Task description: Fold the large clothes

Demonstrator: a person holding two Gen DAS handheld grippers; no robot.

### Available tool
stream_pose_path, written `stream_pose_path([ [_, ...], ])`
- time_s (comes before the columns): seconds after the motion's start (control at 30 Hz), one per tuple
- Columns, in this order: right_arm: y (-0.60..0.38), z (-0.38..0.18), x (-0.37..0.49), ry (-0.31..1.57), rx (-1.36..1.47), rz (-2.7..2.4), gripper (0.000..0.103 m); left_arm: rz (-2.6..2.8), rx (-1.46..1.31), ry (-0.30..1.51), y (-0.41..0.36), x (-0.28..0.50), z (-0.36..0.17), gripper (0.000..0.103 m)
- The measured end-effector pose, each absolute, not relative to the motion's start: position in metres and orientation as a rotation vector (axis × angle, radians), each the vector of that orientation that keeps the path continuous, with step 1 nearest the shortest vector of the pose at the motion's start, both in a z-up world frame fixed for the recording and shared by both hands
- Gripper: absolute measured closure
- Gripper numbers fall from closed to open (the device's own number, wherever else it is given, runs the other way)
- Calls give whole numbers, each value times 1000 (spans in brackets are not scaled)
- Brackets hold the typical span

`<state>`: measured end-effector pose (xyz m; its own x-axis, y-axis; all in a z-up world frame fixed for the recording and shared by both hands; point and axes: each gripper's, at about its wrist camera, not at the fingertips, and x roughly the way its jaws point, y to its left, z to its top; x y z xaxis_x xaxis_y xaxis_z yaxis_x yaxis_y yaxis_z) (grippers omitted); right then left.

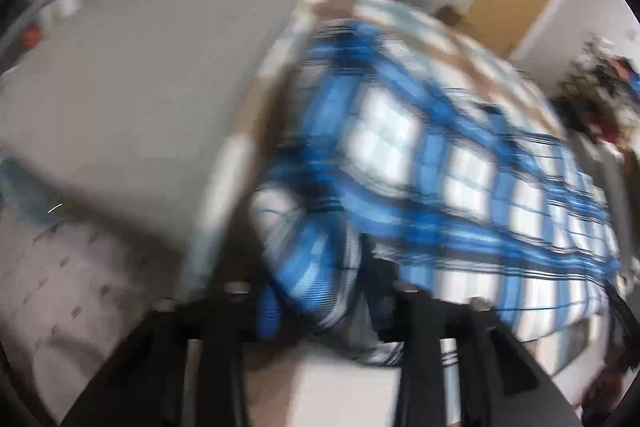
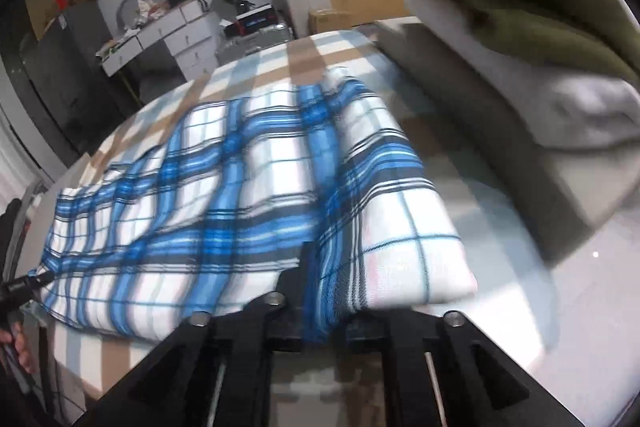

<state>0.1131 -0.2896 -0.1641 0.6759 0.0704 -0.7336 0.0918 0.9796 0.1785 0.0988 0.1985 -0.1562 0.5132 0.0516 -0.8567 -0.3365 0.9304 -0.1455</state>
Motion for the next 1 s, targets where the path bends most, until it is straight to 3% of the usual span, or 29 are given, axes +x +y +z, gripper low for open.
stream_pose_path([
  [0.07,-294,-152,101,787,161,-89,85,268,-309,943,201,82,-141,66],
  [0.2,-272,-114,77,626,101,-63,77,235,-177,812,166,62,-104,36],
  [0.3,-231,-89,71,508,42,31,52,69,-96,757,117,69,-95,24],
  [0.43,-177,-87,77,422,-34,150,43,-35,99,858,50,115,-128,24],
  [0.6,-121,-135,118,647,-58,387,44,-45,159,1037,20,149,-184,20],
  [0.73,-95,-201,155,915,-169,357,48,-62,53,1013,41,152,-190,15],
  [0.8,-87,-204,148,844,-268,356,49,-67,61,1003,42,151,-190,11],
  [1.0,-99,-178,168,834,-138,388,48,-77,44,974,42,139,-192,10],
])
